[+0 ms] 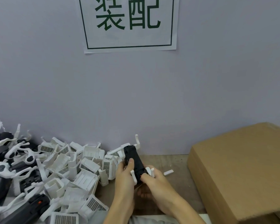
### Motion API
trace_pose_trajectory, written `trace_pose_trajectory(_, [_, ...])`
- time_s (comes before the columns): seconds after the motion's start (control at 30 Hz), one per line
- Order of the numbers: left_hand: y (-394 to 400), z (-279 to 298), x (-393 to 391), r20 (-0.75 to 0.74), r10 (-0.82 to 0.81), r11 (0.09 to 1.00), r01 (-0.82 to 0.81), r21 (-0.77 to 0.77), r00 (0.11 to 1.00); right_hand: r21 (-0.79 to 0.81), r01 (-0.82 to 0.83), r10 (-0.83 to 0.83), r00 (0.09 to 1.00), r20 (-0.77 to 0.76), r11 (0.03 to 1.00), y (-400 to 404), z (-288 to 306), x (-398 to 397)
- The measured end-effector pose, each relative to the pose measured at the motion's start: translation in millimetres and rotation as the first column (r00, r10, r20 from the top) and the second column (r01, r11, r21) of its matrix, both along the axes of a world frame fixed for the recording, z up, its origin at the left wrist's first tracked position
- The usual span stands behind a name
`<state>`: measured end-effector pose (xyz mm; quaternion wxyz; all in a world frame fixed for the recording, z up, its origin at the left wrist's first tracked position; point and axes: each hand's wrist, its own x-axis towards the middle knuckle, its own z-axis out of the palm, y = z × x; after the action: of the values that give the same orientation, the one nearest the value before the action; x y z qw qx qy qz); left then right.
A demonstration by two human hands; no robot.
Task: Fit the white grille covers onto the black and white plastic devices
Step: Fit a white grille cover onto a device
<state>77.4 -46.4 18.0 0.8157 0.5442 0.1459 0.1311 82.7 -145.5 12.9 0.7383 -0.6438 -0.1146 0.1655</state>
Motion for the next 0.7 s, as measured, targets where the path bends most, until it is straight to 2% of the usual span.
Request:
trace_pose_trajectory(0.1, [-4.8, 4.0, -4.9, 0.066, -0.002, 0.997, -0.002, 0.073, 0.998, 0.022, 0.068, -0.067, 0.997, -0.035, 0.997, -2.5, -0.8, 2.7])
trace_pose_trajectory(0.27, [-5.9, 2.5, -5.3, 0.091, 0.001, 0.989, -0.014, 0.146, 0.996, 0.103, 0.049, -0.042, 0.997, -0.069, 0.993, -5.5, 0.3, 2.5])
trace_pose_trajectory(0.43, [1.8, 1.2, -5.3, -0.013, 0.016, 0.993, -0.017, -0.115, 1.0, -0.062, 0.036, -0.031, 0.996, 0.084, 0.997, -2.6, -3.1, 1.9])
trace_pose_trajectory(0.53, [6.1, 0.8, -8.5, -0.06, -0.026, 0.974, 0.012, -0.226, 0.998, -0.136, 0.004, 0.009, 0.995, 0.096, 0.991, -0.1, -2.6, -0.4])
trace_pose_trajectory(0.6, [6.7, 0.8, -9.6, -0.057, -0.042, 0.975, 0.028, -0.221, 0.998, -0.153, -0.026, 0.035, 0.998, 0.057, 0.988, 1.0, -1.1, -1.1])
trace_pose_trajectory(0.7, [2.3, 3.1, -7.8, -0.01, -0.004, 0.994, 0.003, -0.109, 1.0, -0.129, -0.007, 0.006, 1.0, -0.006, 0.992, 0.0, 0.8, -0.7])
